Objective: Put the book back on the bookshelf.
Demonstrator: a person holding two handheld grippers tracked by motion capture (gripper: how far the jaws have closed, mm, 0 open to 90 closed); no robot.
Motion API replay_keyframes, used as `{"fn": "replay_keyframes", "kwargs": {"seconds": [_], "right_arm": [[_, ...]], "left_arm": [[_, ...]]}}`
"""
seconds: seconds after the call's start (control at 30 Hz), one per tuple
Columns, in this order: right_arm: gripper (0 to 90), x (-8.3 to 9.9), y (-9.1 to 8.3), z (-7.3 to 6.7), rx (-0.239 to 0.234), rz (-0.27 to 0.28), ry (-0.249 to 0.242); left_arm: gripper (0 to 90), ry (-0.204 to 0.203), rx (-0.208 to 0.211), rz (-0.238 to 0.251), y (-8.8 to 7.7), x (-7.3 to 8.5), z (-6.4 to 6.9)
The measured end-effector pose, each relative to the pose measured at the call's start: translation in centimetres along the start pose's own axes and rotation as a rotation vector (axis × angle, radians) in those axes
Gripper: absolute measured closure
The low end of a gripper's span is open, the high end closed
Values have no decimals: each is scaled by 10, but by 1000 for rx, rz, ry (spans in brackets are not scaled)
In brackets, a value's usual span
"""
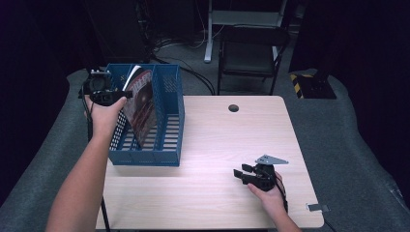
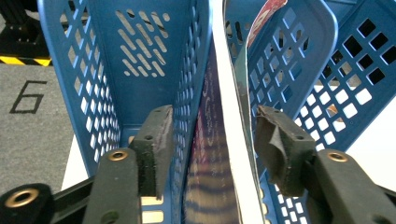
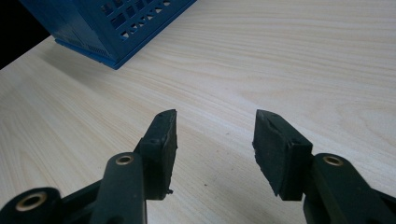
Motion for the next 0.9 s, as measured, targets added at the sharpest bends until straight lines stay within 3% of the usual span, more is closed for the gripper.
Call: {"fn": "replay_keyframes", "kwargs": {"seconds": [0.9], "right_arm": [[492, 1, 1, 0, 4, -1, 6]], "left_arm": [[425, 43, 28, 14, -15, -3, 5]]}}
Point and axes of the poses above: each handheld gripper's, and its own axes: y roughly forward along the jaws, x roughly out of its underside, z roughly to its right, the point moved 5 cm from there along y, roughly forward along the jaws, and after that the axes turned 8 degrees about -x, right-handed, at the moved point
